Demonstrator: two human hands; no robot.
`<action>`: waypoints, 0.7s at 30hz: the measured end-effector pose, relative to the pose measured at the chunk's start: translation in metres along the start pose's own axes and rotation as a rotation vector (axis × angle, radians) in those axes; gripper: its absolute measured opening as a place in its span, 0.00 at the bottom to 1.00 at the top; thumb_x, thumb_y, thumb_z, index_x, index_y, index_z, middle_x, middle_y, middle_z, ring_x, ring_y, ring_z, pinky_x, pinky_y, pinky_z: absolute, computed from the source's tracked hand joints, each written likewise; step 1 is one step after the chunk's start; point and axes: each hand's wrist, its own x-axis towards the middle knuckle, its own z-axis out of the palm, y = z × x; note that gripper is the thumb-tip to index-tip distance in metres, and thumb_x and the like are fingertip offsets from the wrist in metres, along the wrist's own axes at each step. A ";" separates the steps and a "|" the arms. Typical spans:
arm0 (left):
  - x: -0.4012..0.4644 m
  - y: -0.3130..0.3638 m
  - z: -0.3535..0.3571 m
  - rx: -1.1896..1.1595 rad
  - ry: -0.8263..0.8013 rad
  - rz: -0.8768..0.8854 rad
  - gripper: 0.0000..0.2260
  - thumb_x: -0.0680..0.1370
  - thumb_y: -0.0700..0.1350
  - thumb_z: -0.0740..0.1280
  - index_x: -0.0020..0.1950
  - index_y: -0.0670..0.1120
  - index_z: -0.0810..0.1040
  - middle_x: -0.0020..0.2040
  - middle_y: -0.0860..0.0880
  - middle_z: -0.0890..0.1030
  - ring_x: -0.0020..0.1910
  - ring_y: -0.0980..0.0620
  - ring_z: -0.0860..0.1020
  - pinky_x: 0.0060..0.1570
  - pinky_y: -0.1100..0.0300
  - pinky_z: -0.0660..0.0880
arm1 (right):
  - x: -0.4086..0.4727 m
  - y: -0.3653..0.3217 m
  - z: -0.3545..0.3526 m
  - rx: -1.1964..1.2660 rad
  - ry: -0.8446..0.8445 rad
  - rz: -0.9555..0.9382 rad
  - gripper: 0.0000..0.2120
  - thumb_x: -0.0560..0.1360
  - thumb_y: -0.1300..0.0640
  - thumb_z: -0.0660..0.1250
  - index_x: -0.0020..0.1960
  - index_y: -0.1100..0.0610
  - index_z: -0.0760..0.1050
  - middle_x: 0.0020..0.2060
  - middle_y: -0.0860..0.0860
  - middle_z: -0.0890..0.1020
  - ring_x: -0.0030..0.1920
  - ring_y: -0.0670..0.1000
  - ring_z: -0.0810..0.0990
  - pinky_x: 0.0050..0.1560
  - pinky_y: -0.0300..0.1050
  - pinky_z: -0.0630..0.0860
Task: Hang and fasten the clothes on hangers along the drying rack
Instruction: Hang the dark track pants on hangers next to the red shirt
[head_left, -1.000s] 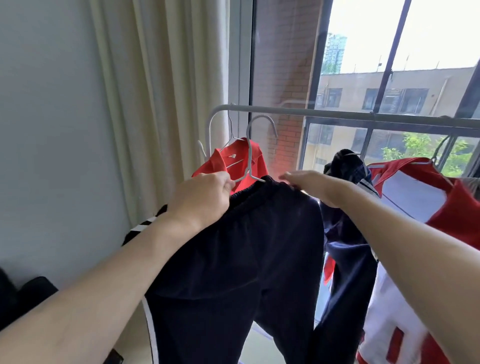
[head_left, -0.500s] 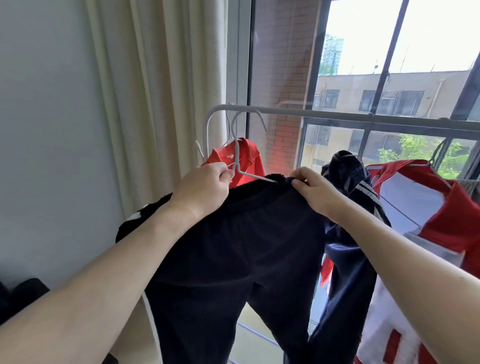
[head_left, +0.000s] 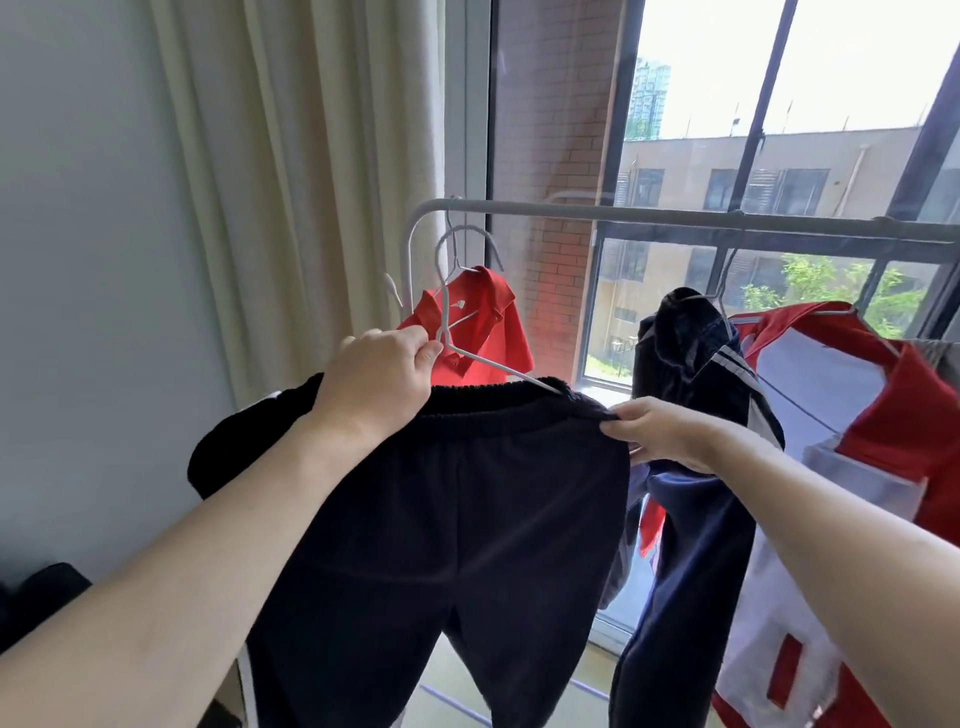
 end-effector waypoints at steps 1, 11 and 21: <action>0.000 0.004 0.002 -0.023 -0.015 0.032 0.16 0.84 0.49 0.59 0.36 0.48 0.66 0.29 0.54 0.68 0.36 0.45 0.71 0.40 0.55 0.63 | 0.001 -0.006 0.001 -0.056 -0.013 -0.015 0.13 0.78 0.64 0.63 0.58 0.54 0.80 0.51 0.52 0.85 0.55 0.52 0.82 0.63 0.53 0.76; -0.002 0.019 0.004 -0.114 -0.161 -0.161 0.21 0.80 0.60 0.60 0.34 0.49 0.64 0.29 0.54 0.70 0.30 0.53 0.70 0.32 0.57 0.64 | 0.010 -0.061 0.034 -0.137 0.008 -0.265 0.10 0.78 0.48 0.63 0.52 0.52 0.80 0.53 0.67 0.78 0.43 0.61 0.78 0.58 0.69 0.73; -0.004 0.028 0.005 -0.169 -0.095 -0.146 0.25 0.84 0.55 0.55 0.28 0.48 0.66 0.25 0.50 0.70 0.26 0.52 0.70 0.27 0.58 0.61 | -0.007 -0.071 0.020 -0.014 -0.009 -0.165 0.10 0.81 0.59 0.62 0.54 0.63 0.79 0.46 0.54 0.81 0.50 0.54 0.79 0.57 0.50 0.75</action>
